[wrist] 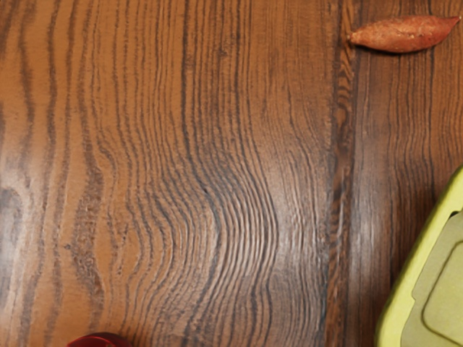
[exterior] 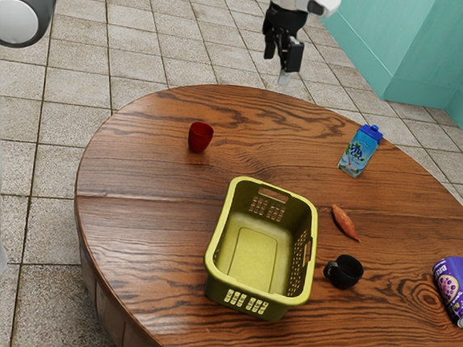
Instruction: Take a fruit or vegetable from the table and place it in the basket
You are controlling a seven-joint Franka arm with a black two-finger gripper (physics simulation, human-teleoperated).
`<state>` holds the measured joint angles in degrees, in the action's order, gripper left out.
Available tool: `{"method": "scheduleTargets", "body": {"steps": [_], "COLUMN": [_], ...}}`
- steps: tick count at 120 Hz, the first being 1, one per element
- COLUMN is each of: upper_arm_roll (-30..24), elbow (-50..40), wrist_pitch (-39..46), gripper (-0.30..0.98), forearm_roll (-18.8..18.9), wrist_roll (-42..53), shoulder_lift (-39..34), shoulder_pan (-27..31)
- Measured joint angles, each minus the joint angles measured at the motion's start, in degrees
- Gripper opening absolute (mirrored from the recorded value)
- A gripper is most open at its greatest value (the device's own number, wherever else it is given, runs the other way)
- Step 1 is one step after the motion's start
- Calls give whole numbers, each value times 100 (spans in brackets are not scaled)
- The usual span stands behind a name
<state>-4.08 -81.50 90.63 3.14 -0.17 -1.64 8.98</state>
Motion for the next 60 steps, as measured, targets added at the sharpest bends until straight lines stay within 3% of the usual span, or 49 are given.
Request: {"method": "scheduleTargets", "body": {"steps": [25,42,60], "upper_arm_roll": [5,-19,-577], "elbow": [20,1207,1739], "wrist_pitch": [-3,-456,-735], "gripper": [69,69,69], "forearm_roll": [-17,-38,-48], "wrist_roll": [-2,-19,-390], "shoulder_lift": [9,-17,94], "shoulder_pan": [-102,-188,55]}}
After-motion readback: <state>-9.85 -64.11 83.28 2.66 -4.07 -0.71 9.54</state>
